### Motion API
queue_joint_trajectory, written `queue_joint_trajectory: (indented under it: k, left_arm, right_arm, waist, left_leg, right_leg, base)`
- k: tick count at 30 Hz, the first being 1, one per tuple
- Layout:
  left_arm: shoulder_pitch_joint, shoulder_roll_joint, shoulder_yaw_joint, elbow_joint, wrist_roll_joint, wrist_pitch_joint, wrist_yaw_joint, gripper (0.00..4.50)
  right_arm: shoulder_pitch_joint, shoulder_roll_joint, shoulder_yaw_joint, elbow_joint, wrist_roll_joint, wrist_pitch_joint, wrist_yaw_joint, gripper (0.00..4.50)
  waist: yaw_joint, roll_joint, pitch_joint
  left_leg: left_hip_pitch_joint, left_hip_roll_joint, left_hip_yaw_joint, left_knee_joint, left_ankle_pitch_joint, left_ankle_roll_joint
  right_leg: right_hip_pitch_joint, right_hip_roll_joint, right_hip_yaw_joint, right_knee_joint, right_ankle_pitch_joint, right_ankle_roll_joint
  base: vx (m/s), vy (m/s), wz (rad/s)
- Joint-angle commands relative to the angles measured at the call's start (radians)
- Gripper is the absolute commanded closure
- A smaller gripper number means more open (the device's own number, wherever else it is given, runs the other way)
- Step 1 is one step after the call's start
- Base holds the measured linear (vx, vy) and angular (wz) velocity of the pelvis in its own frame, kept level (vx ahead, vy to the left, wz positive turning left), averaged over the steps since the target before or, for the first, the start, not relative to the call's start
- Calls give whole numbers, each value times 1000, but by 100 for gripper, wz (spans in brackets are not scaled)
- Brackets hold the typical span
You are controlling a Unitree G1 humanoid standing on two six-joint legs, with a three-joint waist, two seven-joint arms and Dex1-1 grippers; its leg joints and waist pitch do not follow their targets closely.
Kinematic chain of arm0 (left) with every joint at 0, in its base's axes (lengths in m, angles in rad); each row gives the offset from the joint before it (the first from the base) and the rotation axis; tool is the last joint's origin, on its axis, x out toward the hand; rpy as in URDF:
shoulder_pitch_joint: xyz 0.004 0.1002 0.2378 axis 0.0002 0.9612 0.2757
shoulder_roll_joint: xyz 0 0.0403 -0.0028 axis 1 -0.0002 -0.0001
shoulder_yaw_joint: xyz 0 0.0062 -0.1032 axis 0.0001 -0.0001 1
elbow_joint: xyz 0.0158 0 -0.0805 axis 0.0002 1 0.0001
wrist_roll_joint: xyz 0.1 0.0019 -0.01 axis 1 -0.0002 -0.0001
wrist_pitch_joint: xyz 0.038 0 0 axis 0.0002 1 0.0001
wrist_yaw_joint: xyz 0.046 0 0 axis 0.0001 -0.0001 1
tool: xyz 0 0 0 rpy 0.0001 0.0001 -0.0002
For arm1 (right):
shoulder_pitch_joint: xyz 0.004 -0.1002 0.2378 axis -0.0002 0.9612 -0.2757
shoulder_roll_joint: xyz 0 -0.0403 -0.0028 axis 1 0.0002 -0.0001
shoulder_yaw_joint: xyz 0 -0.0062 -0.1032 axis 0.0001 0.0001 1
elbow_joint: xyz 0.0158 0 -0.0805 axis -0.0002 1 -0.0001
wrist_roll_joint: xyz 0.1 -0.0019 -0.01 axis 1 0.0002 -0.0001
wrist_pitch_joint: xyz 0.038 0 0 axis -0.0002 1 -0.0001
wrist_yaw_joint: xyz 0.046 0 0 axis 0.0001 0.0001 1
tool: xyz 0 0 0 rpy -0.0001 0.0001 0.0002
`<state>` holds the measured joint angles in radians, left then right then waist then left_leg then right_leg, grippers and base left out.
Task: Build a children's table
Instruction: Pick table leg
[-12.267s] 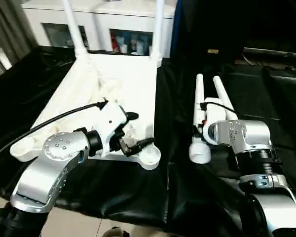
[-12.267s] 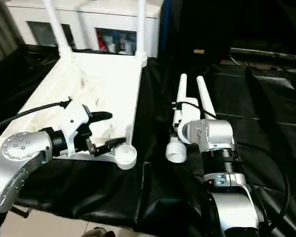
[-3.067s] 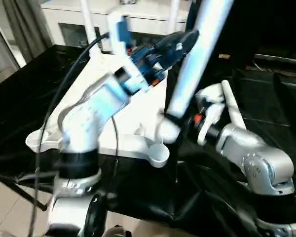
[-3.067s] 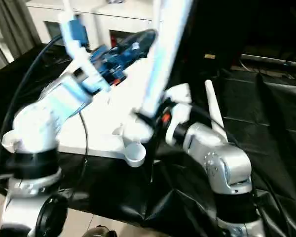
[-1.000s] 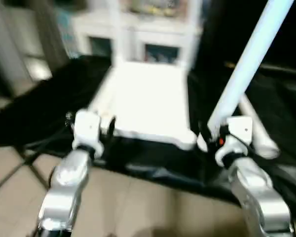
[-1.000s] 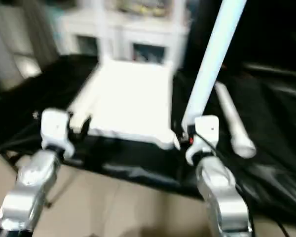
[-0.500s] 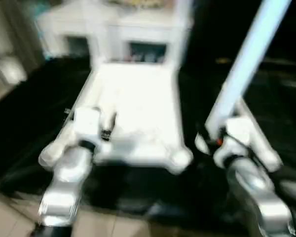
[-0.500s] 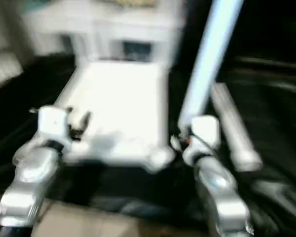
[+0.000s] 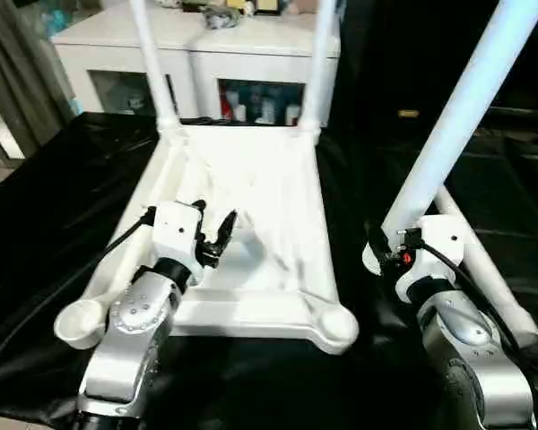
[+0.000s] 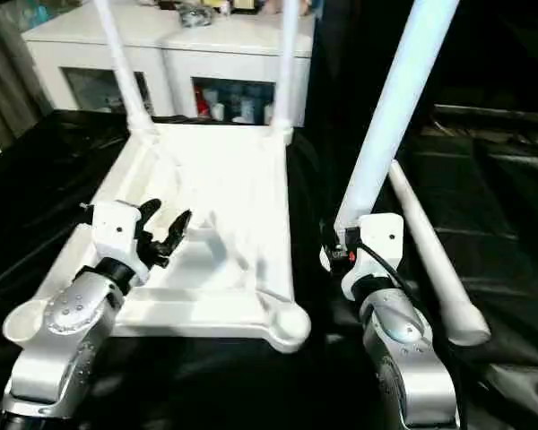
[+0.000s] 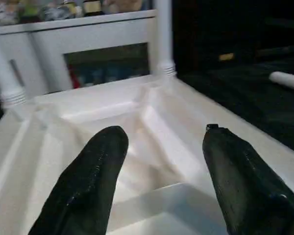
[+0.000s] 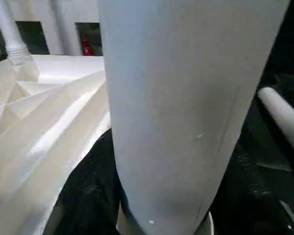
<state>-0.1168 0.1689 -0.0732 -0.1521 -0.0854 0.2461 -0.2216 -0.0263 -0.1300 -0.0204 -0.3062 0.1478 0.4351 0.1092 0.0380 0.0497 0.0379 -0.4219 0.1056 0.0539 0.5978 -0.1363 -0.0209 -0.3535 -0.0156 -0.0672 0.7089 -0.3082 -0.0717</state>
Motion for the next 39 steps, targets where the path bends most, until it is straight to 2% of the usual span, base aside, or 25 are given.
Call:
queue_joint_trajectory:
  k: [1, 2, 3, 4, 5, 6, 7, 8, 9, 10, 11, 12, 13, 14, 15, 16, 17, 19, 21, 23, 24, 26, 29, 34, 39]
  left_arm:
    - [4, -5, -1, -19, -10, 12, -2, 155]
    - [5, -14, 11, -19, -34, 22, -6, 155]
    - [5, -18, 21, -18, -47, 36, -5, 155]
    - [4, -16, 22, -17, -44, 37, -5, 155]
    - [2, -10, 22, -14, -34, 36, -4, 155]
    - [0, 0, 16, -14, -20, 34, -8, 155]
    - [-1, 12, 7, -15, -6, 30, -16, 155]
    - [-1, 14, 6, -15, -6, 30, -17, 155]
    - [-4, 29, -3, -17, 2, 29, -33, 155]
    - [-5, 35, -7, -18, 5, 28, -41, 155]
    - [-7, 43, -12, -17, 7, 32, -50, 155]
    - [-12, 60, -21, -15, 13, 39, -68, 155]
    - [-19, 73, -25, -12, 14, 47, -82, 155]
    - [-22, 78, -25, -10, 15, 50, -87, 155]
    - [-30, 85, -20, -6, 11, 54, -93, 155]
    - [-40, 89, -8, -3, -2, 56, -99, 155]
    - [-40, 89, -8, -3, -2, 56, -99, 155]
    - [-56, 102, 13, 7, -21, 39, -115, 155]
    - [-59, 111, 16, 12, -38, 33, -142, 155]
    - [-68, 139, 3, 24, -49, 24, -200, 155]
    - [-88, 190, -35, 40, -83, 30, -335, 138]
    - [-120, 255, -96, 64, -128, 6, -543, 128]
    - [-160, 288, -139, 111, -112, -4, -628, 101]
    - [-248, 348, -234, 220, -76, 35, -793, 82]
    - [-290, 402, -307, 284, -26, -19, -916, 82]
  right_arm:
    - [6, -6, -8, -30, 3, 12, 2, 259]
    - [5, -7, -6, -30, 4, 13, 3, 259]
    - [4, -7, -3, -30, 5, 15, 4, 259]
    - [3, -9, 0, -30, 6, 17, 8, 259]
    - [2, -13, 4, -29, 8, 19, 16, 259]
    - [0, -16, 7, -28, 10, 21, 23, 259]
    - [-1, -19, 10, -27, 14, 25, 32, 259]
    - [-2, -19, 11, -27, 14, 25, 34, 259]
    - [-5, -27, 18, -25, 16, 29, 49, 259]
    - [-6, -30, 21, -25, 16, 31, 55, 259]
    - [-8, -34, 25, -23, 15, 31, 61, 259]
    - [-11, -42, 31, -21, 14, 31, 72, 259]
    - [-15, -47, 34, -19, 15, 30, 81, 259]
    - [-17, -49, 34, -18, 15, 29, 83, 259]
    - [-21, -52, 32, -16, 17, 31, 85, 259]
    - [-25, -56, 28, -13, 20, 32, 89, 259]
    - [-25, -56, 28, -13, 20, 32, 89, 259]
    - [-30, -62, 24, -9, 22, 35, 100, 259]
    - [-31, -67, 26, -7, 25, 35, 111, 259]
    - [-36, -74, 31, -3, 29, 34, 127, 259]
    - [-44, -92, 42, 3, 33, 31, 158, 259]
    - [-60, -118, 50, 19, 36, 25, 192, 259]
    - [-74, -130, 39, 34, 41, 25, 210, 259]
    - [-85, -161, 22, 32, 58, 39, 251, 259]
    - [-75, -178, 14, 22, 68, 43, 273, 259]
  waist:
    - [-14, -14, -40]
    - [-16, -23, -38]
    - [16, -81, -32]
    - [23, -65, -25]
    - [28, -82, -5]
    - [38, -79, -16]
    - [47, -80, -31]
    - [46, -87, -24]
    - [53, -49, -34]
    - [42, -33, -35]
    - [42, -33, -35]
    - [28, -11, -43]
    - [40, -26, -27]
    - [43, -45, -17]
    - [66, -61, -16]
    - [86, -55, -13]
    - [89, -53, -10]
    - [75, -39, -15]
    - [67, -33, -16]
    - [65, -39, -13]
    - [65, -46, -16]
    - [67, -43, -19]
    - [66, -44, -27]
    - [69, -47, -33]
    - [68, -45, -33]
  left_leg:
    - [42, 175, -114, -175, -566, 138]
    - [39, 152, -101, -161, -596, 108]
    - [23, -18, 76, 199, -333, 87]
    - [-17, -11, 74, 217, -247, 90]
    - [-47, -27, 79, 223, -162, 46]
    - [-46, -25, 72, 186, -168, 43]
    - [-19, -10, 52, 105, -165, 69]
    - [-2, -3, 46, 76, -165, 88]
    - [43, 45, 26, 15, -179, 123]
    - [67, 133, -20, -37, -199, 166]
    - [67, 133, -20, -37, -199, 166]
    - [92, 293, -90, -96, -294, 222]
    - [96, 217, -31, -79, -370, 161]
    - [91, 142, 14, -56, -409, 90]
    - [82, 73, 49, 3, -269, 28]
    - [69, 76, 53, -6, -167, 32]
    - [75, 80, 57, -16, -168, 30]
    - [80, 109, 45, -59, -280, 2]
    - [89, 127, 38, -72, -374, -7]
    - [83, 128, 36, -77, -390, -4]
    - [80, 127, 40, -79, -368, 0]
    - [78, 130, 43, -83, -327, -1]
    - [79, 133, 53, -78, -274, 3]
    - [71, 128, 61, -69, -174, 30]
    - [72, 131, 64, -68, -166, 37]
  right_leg:
    - [-7, -69, 47, -34, -118, -207]
    - [-8, -79, 58, -70, -150, -227]
    - [-4, -173, 84, -267, -494, -296]
    - [26, -182, 112, -249, -557, -225]
    - [29, -161, 92, -242, -638, 74]
    - [49, -163, 110, -228, -592, 173]
    - [62, -157, 116, -217, -426, 296]
    - [58, -145, 100, -225, -371, 330]
    - [53, -138, 76, -239, -285, 310]
    - [35, -111, 42, -219, -233, 286]
    - [35, -111, 42, -219, -233, 286]
    - [10, -174, 79, -74, -14, 127]
    - [-23, -185, 110, -99, 47, 57]
    - [-28, -188, 123, -155, -41, 47]
    - [8, -208, 131, -208, -344, 53]
    - [11, -187, 124, -221, -529, 89]
    - [-1, -169, 113, -225, -575, 98]
    - [-5, -126, 74, -203, -462, 59]
    - [-6, -132, 71, -195, -366, 8]
    - [2, -144, 73, -195, -342, -13]
    - [9, -152, 77, -193, -317, -26]
    - [9, -152, 80, -182, -240, -43]
    - [10, -154, 81, -169, -119, -84]
    - [22, -156, 81, -162, -26, -93]
    - [22, -156, 80, -164, -31, -102]
  base:
    - [-85, -162, 3]
    - [-83, -201, 4]
    - [-83, -201, 4]
    - [-77, -200, -7]
    - [-66, -191, -24]
    - [-66, -191, -24]
    - [-71, -155, -17]
    - [-75, -107, 3]
    - [-75, -107, 3]
    - [-66, -82, 6]
    - [-52, -76, 4]
    - [-52, -76, 4]
    - [-32, -78, 21]
    - [-29, -56, 25]
    - [-29, -56, 25]
    - [0, 0, 0]
    - [-50, -23, 6]
    - [-25, -11, 3]
    - [0, 0, 0]
    - [0, 27, -1]
    - [1, 54, -1]
    - [0, 0, 0]
    - [0, 0, 0]
    - [0, 0, 0]
    - [0, 0, 0]
